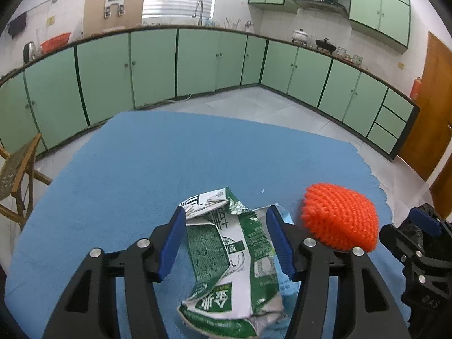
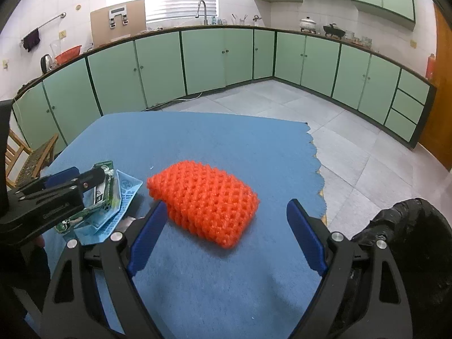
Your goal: Collect trash
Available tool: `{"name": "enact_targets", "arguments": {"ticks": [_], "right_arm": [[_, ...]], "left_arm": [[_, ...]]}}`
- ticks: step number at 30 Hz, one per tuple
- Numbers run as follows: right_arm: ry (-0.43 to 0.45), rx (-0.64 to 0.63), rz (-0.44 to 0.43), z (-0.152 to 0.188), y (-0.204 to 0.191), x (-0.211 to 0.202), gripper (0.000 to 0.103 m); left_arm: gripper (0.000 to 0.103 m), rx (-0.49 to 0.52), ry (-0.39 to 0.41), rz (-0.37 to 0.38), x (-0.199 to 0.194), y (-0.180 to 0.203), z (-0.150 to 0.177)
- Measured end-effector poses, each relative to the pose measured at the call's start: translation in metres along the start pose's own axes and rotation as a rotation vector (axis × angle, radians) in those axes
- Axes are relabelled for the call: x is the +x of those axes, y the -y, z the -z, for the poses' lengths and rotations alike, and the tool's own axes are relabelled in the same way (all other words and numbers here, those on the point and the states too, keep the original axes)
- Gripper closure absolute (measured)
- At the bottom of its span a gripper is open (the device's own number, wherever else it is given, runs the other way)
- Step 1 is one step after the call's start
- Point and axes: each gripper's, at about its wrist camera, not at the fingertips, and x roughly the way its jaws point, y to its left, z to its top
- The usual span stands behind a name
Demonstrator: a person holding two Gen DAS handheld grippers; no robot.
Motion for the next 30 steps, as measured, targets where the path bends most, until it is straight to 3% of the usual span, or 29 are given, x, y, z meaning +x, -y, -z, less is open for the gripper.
{"name": "enact_targets", "arguments": {"ticks": [11,20,25,26,27,30], "right_arm": [[-0.019,0.006,-0.004,-0.002,0.004,0.015,0.019],[-0.065,-0.002,-0.014,-0.005,0.001,0.036,0.015],[-0.144,0.028,-0.019,-0.002,0.003,0.058,0.015],[-0.164,0.033,-0.027,0.000,0.003,0.062,0.017],[-0.177,0.036,-0.038,0.001,0.002,0.065,0.029],[-0.181,0.036,-0.099,0.002,-0.002,0.064,0.049]], "left_arm": [[0.044,-0.022,-0.025,0.002,0.018,-0.002,-0.003],[0.060,0.013,0.026,0.002,0.012,0.005,0.001],[0.067,0.019,0.040,0.013,0.011,0.003,0.002],[0.082,0.019,0.024,0.029,0.013,0.002,0.003],[0.095,0.011,0.009,0.029,0.017,0.000,0.004],[0.099,-0.023,-0.016,0.037,0.022,-0.010,0.011]]}}
